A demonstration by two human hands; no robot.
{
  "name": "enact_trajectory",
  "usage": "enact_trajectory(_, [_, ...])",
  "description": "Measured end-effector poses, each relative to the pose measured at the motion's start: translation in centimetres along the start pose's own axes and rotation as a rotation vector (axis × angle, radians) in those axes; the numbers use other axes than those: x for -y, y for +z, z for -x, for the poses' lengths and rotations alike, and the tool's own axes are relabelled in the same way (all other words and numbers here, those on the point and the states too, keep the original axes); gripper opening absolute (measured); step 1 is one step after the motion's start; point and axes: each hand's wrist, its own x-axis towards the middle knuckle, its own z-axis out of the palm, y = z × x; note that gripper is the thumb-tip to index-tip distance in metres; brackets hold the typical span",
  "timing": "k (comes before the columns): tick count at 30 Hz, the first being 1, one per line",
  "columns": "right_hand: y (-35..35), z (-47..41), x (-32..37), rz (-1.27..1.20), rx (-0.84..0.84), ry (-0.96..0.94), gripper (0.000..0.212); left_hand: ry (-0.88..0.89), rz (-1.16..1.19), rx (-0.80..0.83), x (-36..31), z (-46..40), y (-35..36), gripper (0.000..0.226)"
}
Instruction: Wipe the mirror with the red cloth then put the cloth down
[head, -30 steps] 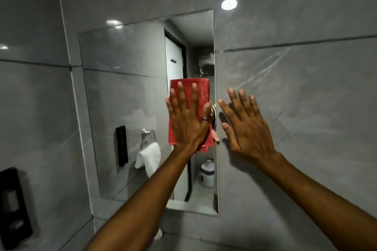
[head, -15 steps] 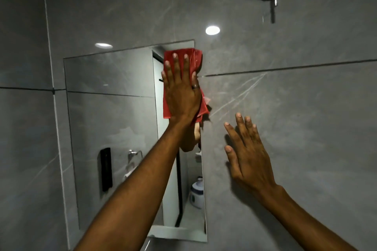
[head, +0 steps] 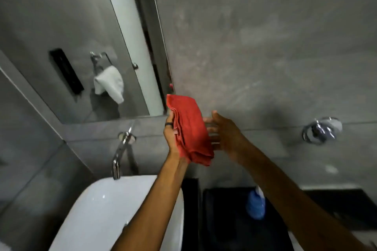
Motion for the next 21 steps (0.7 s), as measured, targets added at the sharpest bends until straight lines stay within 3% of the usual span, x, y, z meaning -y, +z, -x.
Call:
enact_trajectory(4, [-4.8,0.6,-7.7,0.096,-0.036,0.105,0.028,-0.220,0.086,-0.138,6.6,1.4,-4.8,0.068])
enact_trajectory(9, [-9.6,1.0,-18.5,0.224,-0.210,0.206,0.065,-0.527,-0.120,-0.173,14.2,0.9,-9.5,0.072])
enact_trajectory(16, [-13.7,-1.6,-31.8,0.403,-0.288,0.300,0.080,-0.776,-0.419,-0.300,25.9,-3.7,-16.2,0.083])
enact_trajectory(21, [-14.2,-5.2,-37.7,0.399,-0.344,0.310,0.075,-0.791,-0.609,-0.346,30.3,-6.7,-20.3,0.082])
